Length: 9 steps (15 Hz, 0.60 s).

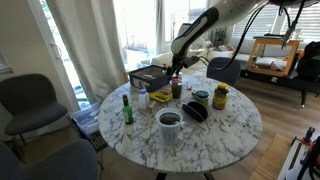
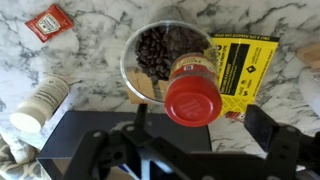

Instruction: Put the small bottle on the clear cup

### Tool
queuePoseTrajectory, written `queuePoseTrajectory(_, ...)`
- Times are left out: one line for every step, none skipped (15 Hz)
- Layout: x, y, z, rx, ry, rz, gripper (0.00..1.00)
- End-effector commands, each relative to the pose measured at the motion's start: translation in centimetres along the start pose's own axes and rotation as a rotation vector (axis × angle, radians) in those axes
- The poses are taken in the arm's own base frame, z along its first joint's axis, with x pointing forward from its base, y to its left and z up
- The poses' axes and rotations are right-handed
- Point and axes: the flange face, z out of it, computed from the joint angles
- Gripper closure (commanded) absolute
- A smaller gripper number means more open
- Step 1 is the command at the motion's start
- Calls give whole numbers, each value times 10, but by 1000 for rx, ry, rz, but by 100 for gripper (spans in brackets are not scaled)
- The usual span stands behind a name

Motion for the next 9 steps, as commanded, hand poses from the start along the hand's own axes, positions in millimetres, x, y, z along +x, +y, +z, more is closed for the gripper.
queuePoseTrajectory(4,-2,-9,-10,12,-3,0)
queuePoseTrajectory(5,-7,-19,-8,24,-20,0)
queuePoseTrajectory(6,-12,-27,-7,34,-38,0)
queuePoseTrajectory(5,-21,-40,1,46,-78,0)
queuePoseTrajectory(5,-30,-50,19,59,-118,0)
queuePoseTrajectory(4,-40,-63,27,73,-174,0)
queuePoseTrajectory(1,-52,-76,45,81,-246,0)
queuePoseTrajectory(-1,-64,-87,69,90,-296,0)
queuePoseTrajectory(-6,-79,-97,109,97,-338,0)
